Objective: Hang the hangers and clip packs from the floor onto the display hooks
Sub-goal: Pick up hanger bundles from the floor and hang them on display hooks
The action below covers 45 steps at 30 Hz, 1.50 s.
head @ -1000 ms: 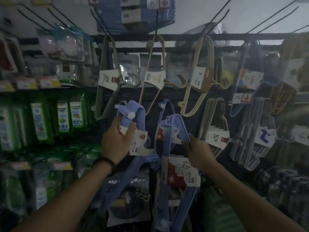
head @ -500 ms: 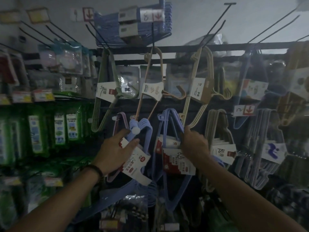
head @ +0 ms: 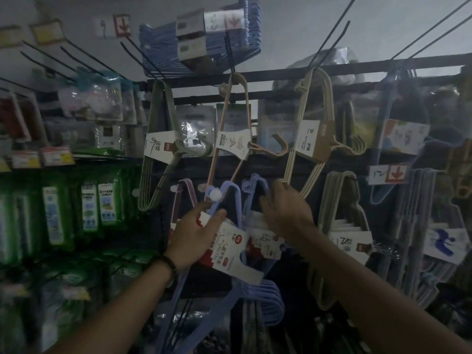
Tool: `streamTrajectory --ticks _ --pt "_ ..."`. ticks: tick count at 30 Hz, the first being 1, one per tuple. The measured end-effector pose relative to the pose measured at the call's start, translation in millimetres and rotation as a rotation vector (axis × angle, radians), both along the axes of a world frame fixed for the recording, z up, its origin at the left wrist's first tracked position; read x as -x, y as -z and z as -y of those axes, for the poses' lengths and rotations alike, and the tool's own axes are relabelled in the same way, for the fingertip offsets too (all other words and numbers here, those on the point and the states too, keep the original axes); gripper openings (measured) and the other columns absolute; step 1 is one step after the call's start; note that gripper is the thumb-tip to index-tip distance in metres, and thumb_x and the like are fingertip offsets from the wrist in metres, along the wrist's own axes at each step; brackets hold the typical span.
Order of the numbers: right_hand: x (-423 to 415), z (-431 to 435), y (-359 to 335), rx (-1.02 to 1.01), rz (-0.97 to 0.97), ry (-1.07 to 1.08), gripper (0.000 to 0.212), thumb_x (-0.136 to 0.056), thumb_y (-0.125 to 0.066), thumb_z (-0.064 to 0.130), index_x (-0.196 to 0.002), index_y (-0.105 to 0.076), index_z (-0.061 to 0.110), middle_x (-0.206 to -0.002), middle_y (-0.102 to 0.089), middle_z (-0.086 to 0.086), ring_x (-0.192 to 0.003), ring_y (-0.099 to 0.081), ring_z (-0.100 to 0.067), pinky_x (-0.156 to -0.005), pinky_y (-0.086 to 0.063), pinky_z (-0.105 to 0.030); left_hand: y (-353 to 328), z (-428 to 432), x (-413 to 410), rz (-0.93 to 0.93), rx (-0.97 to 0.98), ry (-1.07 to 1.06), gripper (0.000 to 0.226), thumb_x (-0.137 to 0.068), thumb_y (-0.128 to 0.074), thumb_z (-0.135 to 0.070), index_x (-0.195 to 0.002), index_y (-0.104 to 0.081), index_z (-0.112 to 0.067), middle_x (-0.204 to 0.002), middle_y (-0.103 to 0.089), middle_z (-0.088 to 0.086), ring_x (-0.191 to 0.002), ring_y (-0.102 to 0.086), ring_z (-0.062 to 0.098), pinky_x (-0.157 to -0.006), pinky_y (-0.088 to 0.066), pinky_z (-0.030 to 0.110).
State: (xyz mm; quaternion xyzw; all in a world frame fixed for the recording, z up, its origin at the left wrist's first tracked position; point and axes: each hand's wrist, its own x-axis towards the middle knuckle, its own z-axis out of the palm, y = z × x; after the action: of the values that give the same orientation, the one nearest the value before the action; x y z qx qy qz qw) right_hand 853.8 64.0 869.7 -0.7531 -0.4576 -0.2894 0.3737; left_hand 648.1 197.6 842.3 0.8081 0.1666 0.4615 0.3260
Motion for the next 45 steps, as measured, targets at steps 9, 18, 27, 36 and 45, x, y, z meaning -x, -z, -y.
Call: streamTrajectory --ticks 9,18,27,36,45 --pt "46.6 11.7 -9.4 0.108 -0.217 -0.393 0.025 -0.104 -0.055 0.046 -0.117 -0.048 0.026 -0.085 -0.066 -0.007 -0.067 -0.063 -0.028 -0.058 -0.050 -0.047 6.1 31.9 -23.0 0.030 0.059 0.238 0.017 -0.096 -0.057 -0.065 -0.112 -0.057 -0.069 -0.093 -0.076 -0.013 -0.078 -0.071 0.005 -0.071 -0.058 0.031" --pt "65.3 12.4 -19.2 0.102 -0.171 -0.171 0.037 -0.112 -0.036 0.042 -0.117 -0.052 0.009 -0.082 -0.064 -0.014 -0.064 -0.058 -0.032 -0.052 -0.044 -0.042 42.7 54.4 -24.9 -0.028 0.127 0.300 0.056 -0.082 -0.076 -0.068 -0.125 -0.061 -0.036 -0.108 -0.078 -0.011 -0.097 -0.076 0.008 -0.086 -0.062 0.045" --pt "59.3 22.6 -18.3 0.056 -0.192 0.009 0.032 -0.111 -0.037 0.046 -0.100 -0.045 0.017 -0.069 -0.055 -0.002 -0.057 -0.057 -0.021 -0.041 -0.036 -0.031 125.9 68.9 -33.4 -0.111 0.261 0.398 0.076 -0.069 -0.092 -0.060 -0.132 -0.054 -0.041 -0.122 -0.074 -0.015 -0.112 -0.072 0.007 -0.093 -0.062 0.040" --pt "63.5 32.1 -24.9 -0.049 -0.248 -0.150 0.033 -0.105 -0.055 0.043 -0.080 -0.057 0.023 -0.059 -0.059 0.005 -0.051 -0.056 -0.013 -0.042 -0.046 -0.034 56.3 76.1 -35.0 0.227 0.158 0.163 0.025 -0.109 -0.050 -0.029 -0.101 -0.055 -0.006 -0.085 -0.059 0.025 -0.070 -0.057 0.038 -0.065 -0.048 0.050" --pt "48.2 41.0 31.5 0.066 -0.141 0.027 0.022 -0.109 -0.045 0.018 -0.130 -0.045 0.014 -0.089 -0.059 -0.009 -0.068 -0.056 -0.030 -0.059 -0.055 -0.048 42.4 71.0 -58.7 0.242 0.046 0.160 0.021 -0.109 -0.045 -0.035 -0.102 -0.054 -0.017 -0.071 -0.057 -0.002 -0.055 -0.049 0.006 -0.052 -0.040 0.022"
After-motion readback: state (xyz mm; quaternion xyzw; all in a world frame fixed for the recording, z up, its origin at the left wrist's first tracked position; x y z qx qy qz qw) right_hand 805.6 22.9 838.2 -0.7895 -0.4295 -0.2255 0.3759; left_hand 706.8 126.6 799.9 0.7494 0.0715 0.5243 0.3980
